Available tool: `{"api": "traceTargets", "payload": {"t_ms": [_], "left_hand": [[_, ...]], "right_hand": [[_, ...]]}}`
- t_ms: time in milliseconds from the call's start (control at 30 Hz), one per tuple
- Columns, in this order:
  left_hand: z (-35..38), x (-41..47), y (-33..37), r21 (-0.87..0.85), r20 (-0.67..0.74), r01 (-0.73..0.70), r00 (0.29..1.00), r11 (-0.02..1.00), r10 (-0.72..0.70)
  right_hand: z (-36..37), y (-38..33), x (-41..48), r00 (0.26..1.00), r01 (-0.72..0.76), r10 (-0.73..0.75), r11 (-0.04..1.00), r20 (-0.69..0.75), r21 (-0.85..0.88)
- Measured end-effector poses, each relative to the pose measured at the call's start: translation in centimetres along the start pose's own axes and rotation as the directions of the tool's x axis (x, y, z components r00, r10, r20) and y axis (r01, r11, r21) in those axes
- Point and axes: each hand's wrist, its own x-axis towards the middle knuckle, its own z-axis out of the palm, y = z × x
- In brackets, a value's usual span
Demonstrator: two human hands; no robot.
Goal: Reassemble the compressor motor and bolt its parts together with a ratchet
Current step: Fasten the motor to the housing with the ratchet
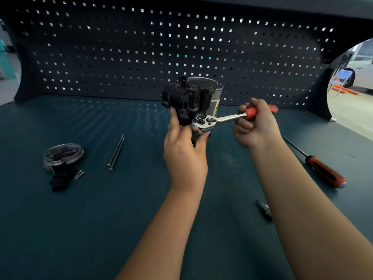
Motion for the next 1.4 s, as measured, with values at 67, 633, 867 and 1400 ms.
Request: {"api": "traceTargets", "payload": {"t_ms": [67, 633, 867, 1400], "left_hand": [[0.0, 0.0, 0.0, 0.002, -0.007, 0.009, 1.000, 1.000, -0.009], [-0.4, -0.1, 0.3, -0.009, 0.047, 0.015, 0.999, 1.000, -0.014], [-0.2, 0.1, 0.2, -0.031, 0.040, 0.019, 0.999, 0.999, -0.017], [0.0, 0.2, 0.6, -0.029, 0.019, 0.071, 0.997, 0.997, -0.070]], "right_hand": [[-0.1, -0.1, 0.6, 0.999, -0.025, 0.024, 1.000, 0.024, 0.003], [-1.3, 5.5, -11.4, 0.948, 0.237, -0.059, 0.784, -0.311, 0.573], [-1.3, 1.4, -3.3, 0.980, 0.079, -0.045, 0.981, -0.192, 0.174], [-1.5, 4.1, -11.0, 0.945, 0.205, -0.019, 0.813, -0.327, 0.546]]}}
